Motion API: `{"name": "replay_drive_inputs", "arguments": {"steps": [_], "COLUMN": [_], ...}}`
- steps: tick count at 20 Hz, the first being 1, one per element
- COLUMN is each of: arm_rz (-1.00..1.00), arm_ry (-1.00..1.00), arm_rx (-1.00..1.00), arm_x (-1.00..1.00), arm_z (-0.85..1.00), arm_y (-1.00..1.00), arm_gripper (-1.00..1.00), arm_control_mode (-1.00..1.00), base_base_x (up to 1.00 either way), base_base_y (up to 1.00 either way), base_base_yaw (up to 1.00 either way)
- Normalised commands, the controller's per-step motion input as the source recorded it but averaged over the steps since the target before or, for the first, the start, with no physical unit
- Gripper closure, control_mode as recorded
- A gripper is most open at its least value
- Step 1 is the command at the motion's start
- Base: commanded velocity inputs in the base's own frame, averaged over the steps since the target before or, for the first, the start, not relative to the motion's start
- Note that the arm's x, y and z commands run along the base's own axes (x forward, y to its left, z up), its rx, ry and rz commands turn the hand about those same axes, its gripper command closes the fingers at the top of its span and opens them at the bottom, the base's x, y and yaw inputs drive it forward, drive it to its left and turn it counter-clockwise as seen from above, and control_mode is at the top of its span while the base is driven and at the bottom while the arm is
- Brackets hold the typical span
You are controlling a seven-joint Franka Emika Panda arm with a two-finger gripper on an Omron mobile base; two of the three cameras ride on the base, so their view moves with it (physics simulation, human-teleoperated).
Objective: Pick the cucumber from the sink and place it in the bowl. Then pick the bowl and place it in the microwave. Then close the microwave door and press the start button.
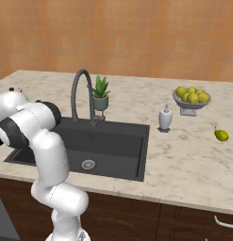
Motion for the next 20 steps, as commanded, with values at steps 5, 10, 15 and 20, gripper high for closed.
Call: {"name": "replay_drive_inputs", "arguments": {"steps": [5, 10, 15, 20], "arm_rz": [-0.09, -0.12, -0.08, -0.02], "arm_ry": [0.03, 0.05, 0.05, 0.04], "arm_rx": [0.00, -0.03, -0.05, -0.06], "arm_x": [0.17, 0.01, 0.13, 0.38], "arm_z": [-0.05, 0.10, 0.00, -0.12], "arm_y": [0.45, 0.15, 0.00, 0.10], "arm_gripper": [1.00, 1.00, 1.00, 1.00], "arm_control_mode": [-1.00, -1.00, -1.00, -1.00], "base_base_x": [0.00, 0.00, 0.00, 0.00], "base_base_y": [0.00, 0.00, 0.00, 0.00], "base_base_yaw": [0.00, 0.00, 0.00, 0.00]}}
